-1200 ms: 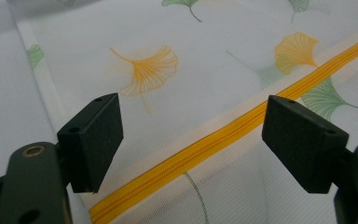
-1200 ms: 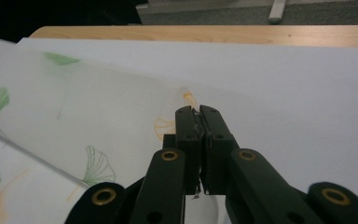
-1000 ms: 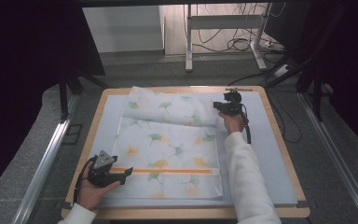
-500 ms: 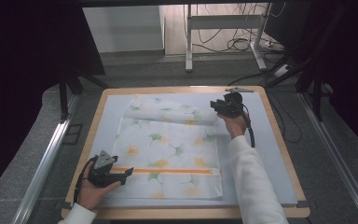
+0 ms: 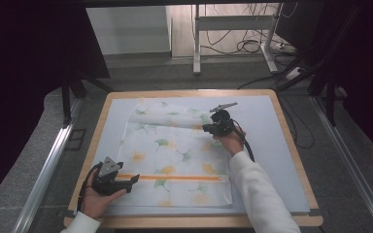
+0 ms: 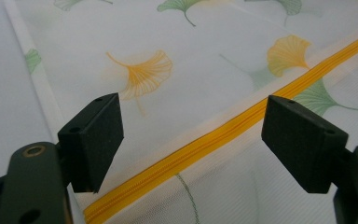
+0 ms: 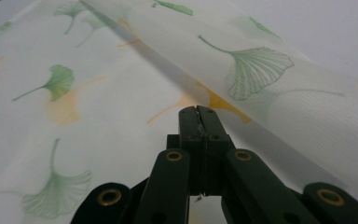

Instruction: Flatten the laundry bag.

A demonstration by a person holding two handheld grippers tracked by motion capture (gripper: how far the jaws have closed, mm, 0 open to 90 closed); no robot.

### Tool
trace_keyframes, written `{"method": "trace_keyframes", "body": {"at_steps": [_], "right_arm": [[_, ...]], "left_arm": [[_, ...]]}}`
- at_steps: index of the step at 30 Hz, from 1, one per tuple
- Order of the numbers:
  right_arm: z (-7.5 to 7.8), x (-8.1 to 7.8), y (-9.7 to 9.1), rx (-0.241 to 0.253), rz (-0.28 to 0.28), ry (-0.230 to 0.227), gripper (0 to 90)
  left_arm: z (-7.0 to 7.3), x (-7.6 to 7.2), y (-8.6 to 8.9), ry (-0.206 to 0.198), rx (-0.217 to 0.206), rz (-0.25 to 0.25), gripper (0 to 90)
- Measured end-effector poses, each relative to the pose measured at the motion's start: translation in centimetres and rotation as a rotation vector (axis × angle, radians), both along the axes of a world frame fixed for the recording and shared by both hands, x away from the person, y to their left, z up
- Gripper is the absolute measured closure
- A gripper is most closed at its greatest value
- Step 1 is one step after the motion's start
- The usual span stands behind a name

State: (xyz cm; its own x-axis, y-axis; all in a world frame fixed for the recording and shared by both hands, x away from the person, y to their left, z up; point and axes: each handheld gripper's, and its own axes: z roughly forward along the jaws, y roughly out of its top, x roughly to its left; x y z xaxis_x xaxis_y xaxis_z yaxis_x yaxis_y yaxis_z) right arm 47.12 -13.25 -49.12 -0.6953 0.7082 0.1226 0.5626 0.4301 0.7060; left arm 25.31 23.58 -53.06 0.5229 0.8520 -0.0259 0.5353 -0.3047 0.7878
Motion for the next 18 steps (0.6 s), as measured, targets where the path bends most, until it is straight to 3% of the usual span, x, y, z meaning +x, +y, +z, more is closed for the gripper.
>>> {"method": "trace_keyframes", "body": {"at_steps": [4,8,14,18], "right_arm": [[-1.0,1.3,0.2,-0.054,-0.035,0.005,89.0],[-1.5,2.6,0.0,-0.063,-0.086,0.014,89.0],[-1.8,4.4,-0.8,-0.059,-0.204,-0.007,89.0],[-1.8,5.1,-1.3,-0.056,-0.252,-0.018,89.0]], "left_arm": [[0.0,0.0,0.0,-0.011,0.006,0.003,20.5],[0.1,0.0,0.1,-0.017,-0.007,0.010,20.8],[0.1,0.0,0.0,-0.011,0.000,0.008,20.7],[0.1,0.1,0.1,-0.012,0.002,0.011,20.7]]}}
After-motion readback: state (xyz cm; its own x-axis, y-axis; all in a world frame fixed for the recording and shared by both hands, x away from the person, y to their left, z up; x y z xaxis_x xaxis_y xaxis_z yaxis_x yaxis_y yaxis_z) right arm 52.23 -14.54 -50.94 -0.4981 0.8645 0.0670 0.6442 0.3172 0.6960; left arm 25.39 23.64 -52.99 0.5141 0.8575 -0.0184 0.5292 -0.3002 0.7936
